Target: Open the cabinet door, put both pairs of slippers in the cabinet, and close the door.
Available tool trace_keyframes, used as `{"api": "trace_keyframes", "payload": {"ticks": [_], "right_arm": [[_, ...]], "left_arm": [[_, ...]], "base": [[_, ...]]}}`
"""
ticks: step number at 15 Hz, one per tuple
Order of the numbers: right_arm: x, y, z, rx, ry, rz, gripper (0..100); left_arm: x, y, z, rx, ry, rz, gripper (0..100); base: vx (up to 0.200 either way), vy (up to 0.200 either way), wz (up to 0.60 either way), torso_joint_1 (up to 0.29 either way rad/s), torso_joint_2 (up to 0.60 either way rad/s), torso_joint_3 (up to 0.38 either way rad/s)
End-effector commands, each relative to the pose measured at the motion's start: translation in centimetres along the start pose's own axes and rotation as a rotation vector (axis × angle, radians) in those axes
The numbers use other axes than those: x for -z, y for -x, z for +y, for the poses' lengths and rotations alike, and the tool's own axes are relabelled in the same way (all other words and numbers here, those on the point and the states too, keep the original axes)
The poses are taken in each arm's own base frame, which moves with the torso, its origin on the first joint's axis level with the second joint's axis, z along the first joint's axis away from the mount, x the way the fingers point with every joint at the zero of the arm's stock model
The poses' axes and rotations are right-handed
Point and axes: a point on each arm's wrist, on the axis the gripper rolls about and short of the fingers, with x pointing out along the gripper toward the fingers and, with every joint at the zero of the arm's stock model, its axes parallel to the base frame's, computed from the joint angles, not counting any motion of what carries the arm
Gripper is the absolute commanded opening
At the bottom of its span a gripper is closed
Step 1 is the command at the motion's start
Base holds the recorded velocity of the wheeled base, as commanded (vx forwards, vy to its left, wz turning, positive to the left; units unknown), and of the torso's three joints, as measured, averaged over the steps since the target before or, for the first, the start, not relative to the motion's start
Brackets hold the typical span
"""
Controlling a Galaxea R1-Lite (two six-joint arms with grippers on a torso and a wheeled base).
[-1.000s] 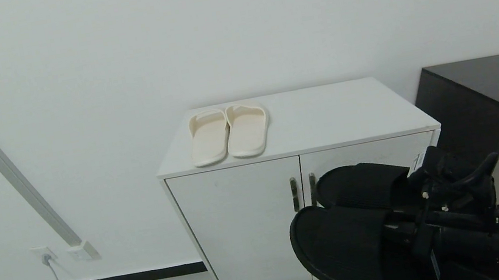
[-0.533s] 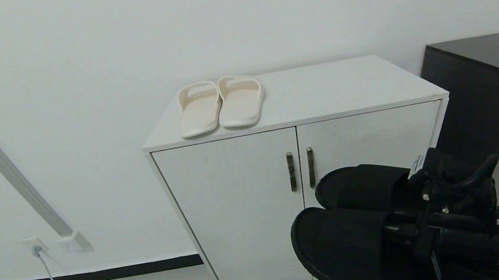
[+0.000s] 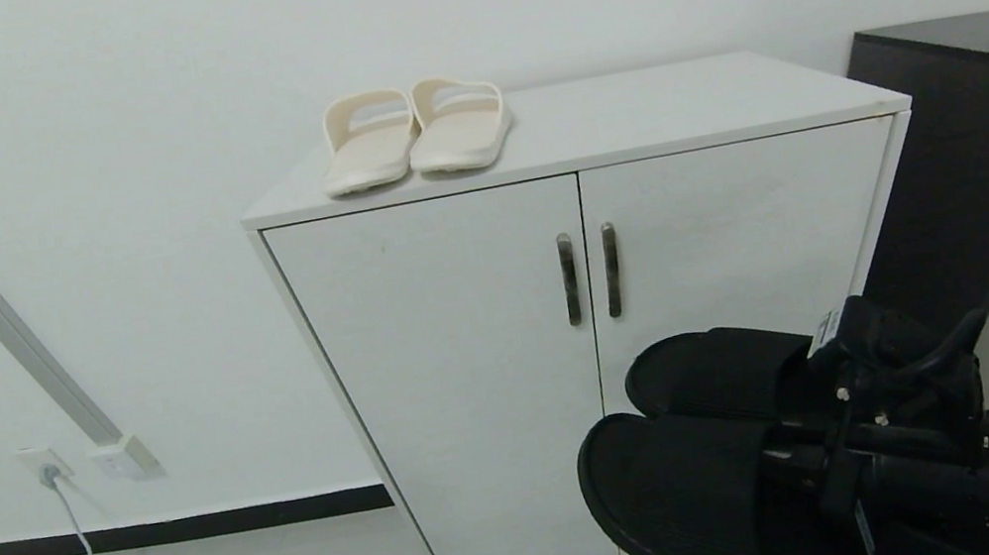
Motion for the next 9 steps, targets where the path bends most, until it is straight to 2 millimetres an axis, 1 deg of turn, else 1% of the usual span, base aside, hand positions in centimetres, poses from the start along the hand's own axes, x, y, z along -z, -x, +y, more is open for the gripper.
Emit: {"api": "trace_keyframes", "payload": {"ticks": [1,4,7,8,9], "right_arm": [[0.09,-0.05,0.03,-0.003,0.000,0.003,0],[0.17,-0.03,0.04,-0.004,0.002,0.006,0],[0.16,-0.03,0.08,-0.007,0.002,0.006,0],[0.16,-0.03,0.08,-0.007,0.003,0.006,0],[0.20,-0.06,0.05,-0.006,0.011,0.008,0]], "left_arm": [[0.01,-0.01,0.00,0.001,0.001,0.002,100],[0.01,-0.01,0.00,-0.001,0.001,0.002,100],[0.01,-0.01,0.00,0.001,0.001,0.002,100],[-0.01,-0.01,0.00,0.001,0.001,0.001,100],[0.01,-0.01,0.00,0.001,0.001,0.002,100]], "base": [[0.000,0.000,0.00,-0.105,0.46,0.354],[0.000,0.000,0.00,-0.080,0.45,0.369],[0.000,0.000,0.00,-0.032,0.45,0.404],[0.000,0.000,0.00,0.002,0.25,0.242],[0.000,0.000,0.00,0.000,0.00,0.000]]}}
